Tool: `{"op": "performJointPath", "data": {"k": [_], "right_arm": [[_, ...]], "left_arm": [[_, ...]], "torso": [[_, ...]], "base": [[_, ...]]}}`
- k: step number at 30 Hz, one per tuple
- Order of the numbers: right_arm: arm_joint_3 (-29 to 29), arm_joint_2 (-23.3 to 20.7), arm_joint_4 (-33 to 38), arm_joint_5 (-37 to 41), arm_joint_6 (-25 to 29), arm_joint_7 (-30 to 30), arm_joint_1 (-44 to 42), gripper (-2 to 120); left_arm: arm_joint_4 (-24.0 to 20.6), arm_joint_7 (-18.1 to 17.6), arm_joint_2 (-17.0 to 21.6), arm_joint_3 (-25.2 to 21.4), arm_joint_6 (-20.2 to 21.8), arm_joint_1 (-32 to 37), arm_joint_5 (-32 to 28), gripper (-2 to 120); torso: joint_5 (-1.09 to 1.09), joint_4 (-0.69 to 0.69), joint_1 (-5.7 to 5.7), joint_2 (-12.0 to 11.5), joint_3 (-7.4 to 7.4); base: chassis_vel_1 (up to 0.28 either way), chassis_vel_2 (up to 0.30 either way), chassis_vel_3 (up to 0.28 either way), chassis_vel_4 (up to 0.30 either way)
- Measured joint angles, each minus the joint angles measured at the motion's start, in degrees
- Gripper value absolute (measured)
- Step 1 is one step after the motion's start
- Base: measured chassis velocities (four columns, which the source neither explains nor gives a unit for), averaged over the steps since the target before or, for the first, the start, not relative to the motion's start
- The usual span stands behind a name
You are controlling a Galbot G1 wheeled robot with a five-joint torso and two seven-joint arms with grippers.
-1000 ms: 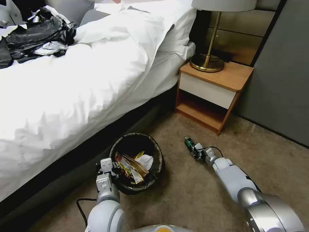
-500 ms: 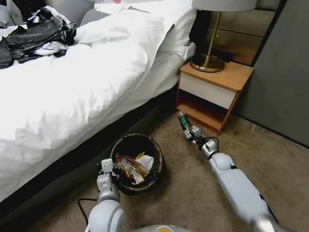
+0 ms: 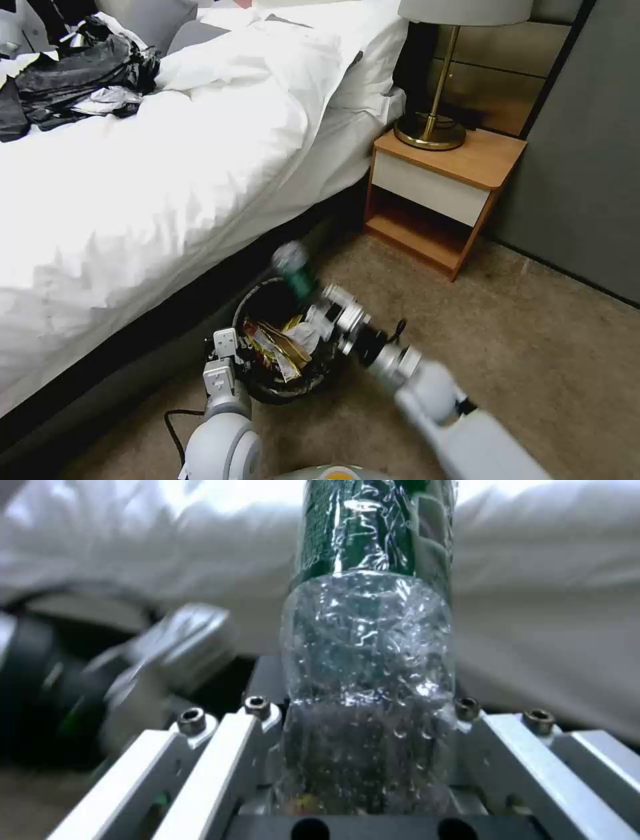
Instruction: Pick up the trash bin, then pick up the garbage from the floor and place it into the trash bin.
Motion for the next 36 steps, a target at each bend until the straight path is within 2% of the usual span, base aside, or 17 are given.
{"op": "performJointPath", "data": {"k": [7,14,19,21,23,25,27,32,34,36], "right_arm": [[-0.79,1.72,-8.32,-1.03,1.12,-0.69,0.75,25],[-0.07,2.58,-11.47,-1.44,1.46,1.24,1.49,26],[0.71,2.89,-11.93,-1.70,1.68,2.33,2.49,44],[0.84,2.91,-11.92,-1.69,1.68,2.38,2.71,47],[0.97,2.92,-11.62,-1.64,1.64,2.41,3.06,60],[1.04,2.91,-11.43,-1.63,1.63,2.43,3.15,64],[1.06,2.73,-10.60,-1.60,1.40,2.62,3.13,76],[1.03,2.51,-9.29,-1.60,1.24,2.88,2.73,87],[0.72,2.27,-7.58,-1.64,1.13,3.41,2.24,97],[0.63,2.20,-7.05,-1.65,1.11,3.51,2.12,99]], "left_arm": [[-0.26,0.11,-0.79,0.54,0.01,0.35,0.31,0],[-0.45,0.15,-0.86,0.88,0.01,0.43,0.35,0],[-0.80,0.16,-0.82,0.93,0.00,0.65,0.35,0],[-0.81,0.16,-0.81,0.93,0.00,0.68,0.35,0],[-0.88,0.16,-0.77,0.91,0.00,0.69,0.32,0],[-0.93,0.16,-0.76,0.88,0.01,0.71,0.29,0],[-0.94,0.17,-0.70,0.79,0.00,0.71,0.29,0],[-0.94,0.17,-0.69,0.74,-0.01,0.70,0.29,0],[-0.94,0.17,-0.68,0.74,-0.06,0.70,0.30,0],[-0.94,0.17,-0.68,0.75,-0.07,0.70,0.31,0]], "torso": [[-0.01,0.00,0.00,0.00,0.00],[0.00,0.00,0.00,0.00,0.00],[0.00,0.00,0.00,0.00,0.00],[0.00,0.00,0.00,0.00,0.01],[0.00,0.00,0.00,0.00,0.01],[0.00,0.01,0.00,0.00,0.00],[0.00,0.01,0.00,0.00,0.01],[0.01,0.00,0.00,0.00,0.00],[0.01,0.00,0.01,0.00,0.01],[0.01,0.00,0.00,0.00,0.01]], "base": [[0.000,0.000,0.000,0.000],[0.000,0.000,0.000,0.000],[0.000,0.000,0.000,0.000],[0.000,0.000,0.000,0.000],[0.000,0.000,0.000,0.000],[0.000,0.000,0.000,0.000],[0.000,0.000,0.000,0.000],[0.000,0.000,0.000,0.000],[0.000,0.000,0.000,0.000],[0.000,0.000,0.000,0.000]]}}
